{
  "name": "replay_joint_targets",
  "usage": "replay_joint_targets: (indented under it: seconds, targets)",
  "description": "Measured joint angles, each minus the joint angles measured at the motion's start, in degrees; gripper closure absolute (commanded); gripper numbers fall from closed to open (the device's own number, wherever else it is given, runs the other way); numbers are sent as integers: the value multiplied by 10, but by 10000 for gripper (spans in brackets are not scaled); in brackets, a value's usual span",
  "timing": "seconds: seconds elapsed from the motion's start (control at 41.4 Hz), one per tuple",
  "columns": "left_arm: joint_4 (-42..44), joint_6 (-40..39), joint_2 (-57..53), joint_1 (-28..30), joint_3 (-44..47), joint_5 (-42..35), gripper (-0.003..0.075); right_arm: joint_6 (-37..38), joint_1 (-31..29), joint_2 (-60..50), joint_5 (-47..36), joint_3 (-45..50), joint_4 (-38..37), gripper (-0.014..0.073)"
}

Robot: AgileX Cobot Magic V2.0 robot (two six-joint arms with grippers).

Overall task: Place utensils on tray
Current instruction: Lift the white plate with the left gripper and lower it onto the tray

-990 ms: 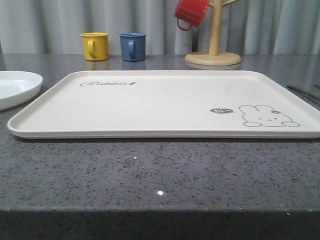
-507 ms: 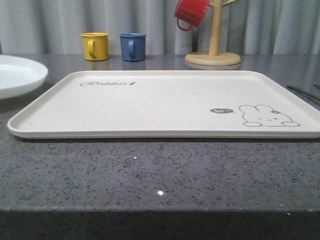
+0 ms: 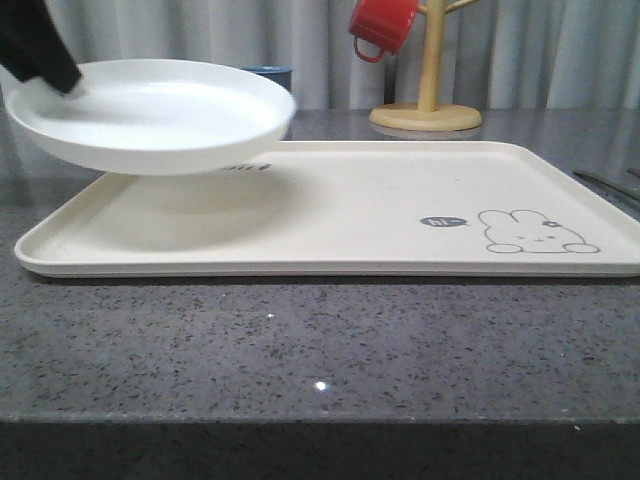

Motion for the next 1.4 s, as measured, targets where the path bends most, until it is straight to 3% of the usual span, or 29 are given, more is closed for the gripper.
replay_joint_targets:
  seconds: [0.193, 0.386, 0.556, 0.797, 1.014, 1.232, 1.401]
  targets:
    - [-1, 1, 57, -83, 0, -36, 740, 0, 0, 0, 0, 0, 0, 146]
    - [-1, 1, 90, -96, 0, -59, 729, 0, 0, 0, 0, 0, 0, 146]
    - [0, 1, 90, -88, 0, -69, 503, 0, 0, 0, 0, 0, 0, 146]
    - [3, -10, 90, -67, 0, -73, 359, 0, 0, 0, 0, 0, 0, 146]
    - [7, -13, 54, -66, -12, -57, 364, 0, 0, 0, 0, 0, 0, 146]
    - [29, -11, -63, -74, -17, -30, 364, 0, 0, 0, 0, 0, 0, 146]
    - [68, -6, -170, -142, 34, -26, 365, 0, 0, 0, 0, 0, 0, 146]
